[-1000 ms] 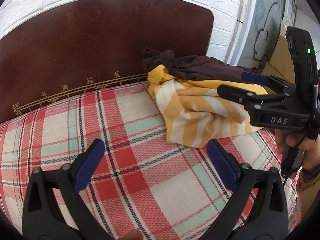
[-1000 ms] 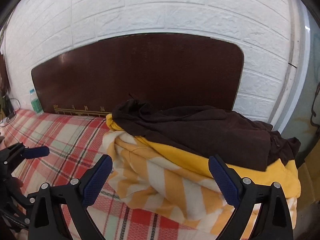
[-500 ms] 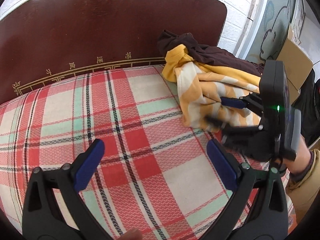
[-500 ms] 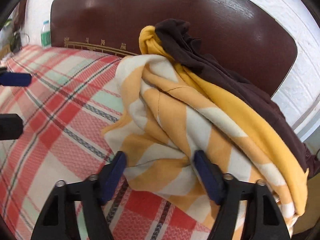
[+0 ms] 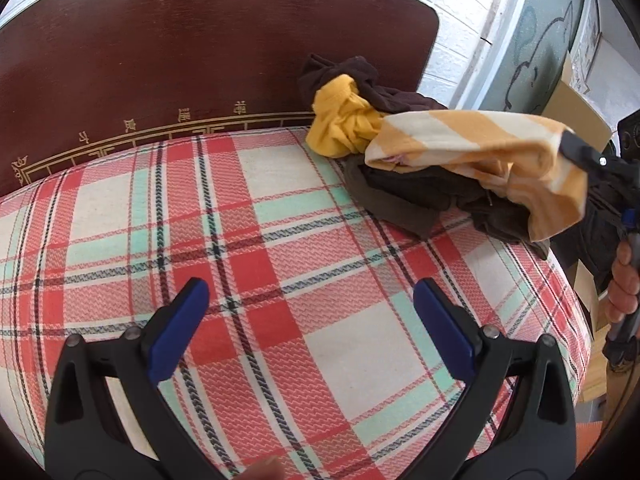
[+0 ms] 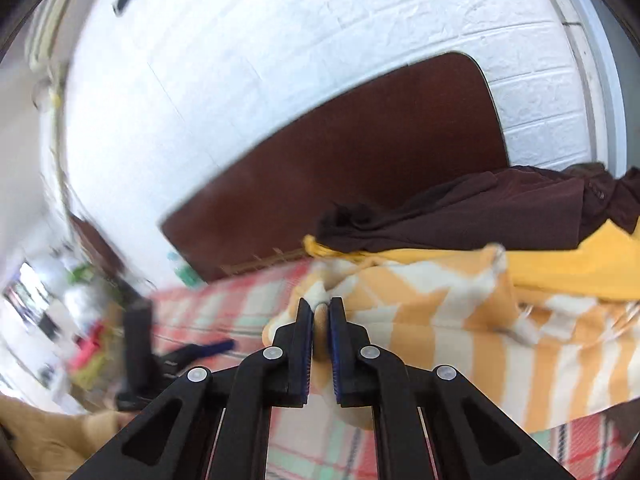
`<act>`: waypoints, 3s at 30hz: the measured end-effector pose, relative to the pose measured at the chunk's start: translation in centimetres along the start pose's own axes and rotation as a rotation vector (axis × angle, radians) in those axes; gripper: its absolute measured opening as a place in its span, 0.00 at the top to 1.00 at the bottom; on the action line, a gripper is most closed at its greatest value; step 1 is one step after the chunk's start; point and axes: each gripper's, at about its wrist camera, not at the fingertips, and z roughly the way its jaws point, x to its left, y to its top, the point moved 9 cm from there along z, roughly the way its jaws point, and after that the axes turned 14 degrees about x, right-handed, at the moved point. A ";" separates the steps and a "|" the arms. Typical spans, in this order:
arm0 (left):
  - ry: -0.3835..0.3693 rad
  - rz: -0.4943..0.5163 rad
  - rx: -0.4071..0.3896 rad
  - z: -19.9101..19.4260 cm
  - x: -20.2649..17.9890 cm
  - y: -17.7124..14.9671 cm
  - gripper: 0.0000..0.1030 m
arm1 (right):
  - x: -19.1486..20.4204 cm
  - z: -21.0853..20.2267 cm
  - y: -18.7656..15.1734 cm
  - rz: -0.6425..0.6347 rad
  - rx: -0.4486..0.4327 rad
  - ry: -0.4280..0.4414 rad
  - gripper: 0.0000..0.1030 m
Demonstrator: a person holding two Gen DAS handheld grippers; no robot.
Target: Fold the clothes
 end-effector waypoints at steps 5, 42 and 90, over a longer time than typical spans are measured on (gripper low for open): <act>-0.025 0.050 0.002 -0.7 -1.9 -0.7 0.01 | 3.4 -3.7 0.4 0.037 -0.063 0.180 0.93; -0.490 0.020 0.342 9.2 -11.1 0.6 0.57 | -6.2 8.0 -8.9 -0.066 0.297 -0.328 0.39; -0.438 0.099 0.068 -23.8 10.3 -18.8 0.86 | 41.4 16.5 -20.9 -0.467 0.498 0.664 0.85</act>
